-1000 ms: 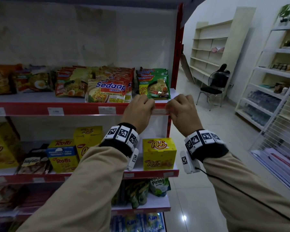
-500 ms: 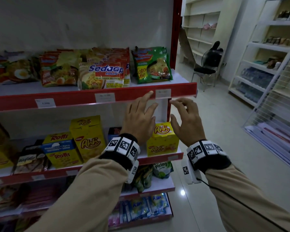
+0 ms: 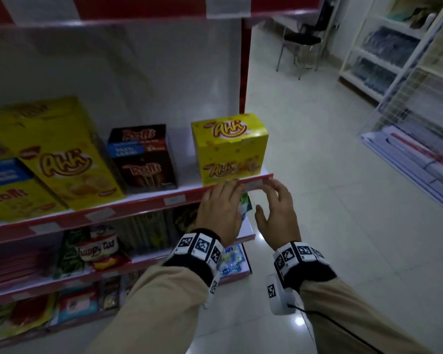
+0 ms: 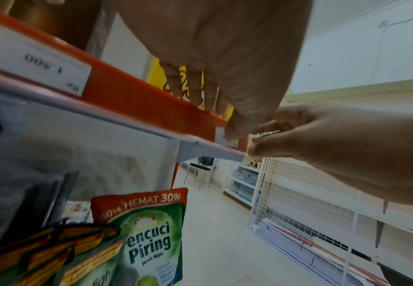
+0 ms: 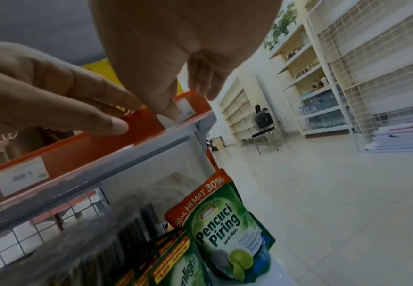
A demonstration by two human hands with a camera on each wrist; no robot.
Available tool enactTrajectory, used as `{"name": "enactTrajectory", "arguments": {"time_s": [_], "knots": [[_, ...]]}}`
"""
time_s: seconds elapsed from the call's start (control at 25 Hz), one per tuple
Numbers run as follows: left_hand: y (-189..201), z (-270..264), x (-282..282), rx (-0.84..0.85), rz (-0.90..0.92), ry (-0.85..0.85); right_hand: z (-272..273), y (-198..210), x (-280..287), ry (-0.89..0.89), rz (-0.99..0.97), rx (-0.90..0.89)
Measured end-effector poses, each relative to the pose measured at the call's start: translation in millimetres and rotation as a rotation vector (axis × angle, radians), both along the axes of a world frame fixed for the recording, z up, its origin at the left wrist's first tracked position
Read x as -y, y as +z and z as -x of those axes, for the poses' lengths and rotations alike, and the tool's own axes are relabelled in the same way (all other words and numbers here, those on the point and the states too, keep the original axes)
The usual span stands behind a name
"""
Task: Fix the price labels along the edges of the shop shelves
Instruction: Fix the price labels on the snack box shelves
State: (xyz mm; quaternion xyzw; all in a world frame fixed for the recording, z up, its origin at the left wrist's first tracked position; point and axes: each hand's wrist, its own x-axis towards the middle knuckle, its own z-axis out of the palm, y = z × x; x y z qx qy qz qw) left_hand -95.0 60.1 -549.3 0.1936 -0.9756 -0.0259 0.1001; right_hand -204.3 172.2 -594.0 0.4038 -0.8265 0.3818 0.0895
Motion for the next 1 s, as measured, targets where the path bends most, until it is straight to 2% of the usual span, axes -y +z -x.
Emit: {"name": "enactTrajectory", "arguments": {"time_s": [0.28,0.48,0.84,1.0], "knots": [[-33,8,2,-0.149,0.081,0.023,-2,-20,27,-0.087,0.208,0.136],[-32,3,10,-0.094,0.183,0.006,-6,-17,28,-0.136,0.328,0.129],[-35,2,12,-0.066,0.218,0.077,18,-10,20,-0.200,0.046,-0.138],[-36,1,10,-0.107,0.234,0.083,23,-5,22,-0.174,0.021,-0.202]]}}
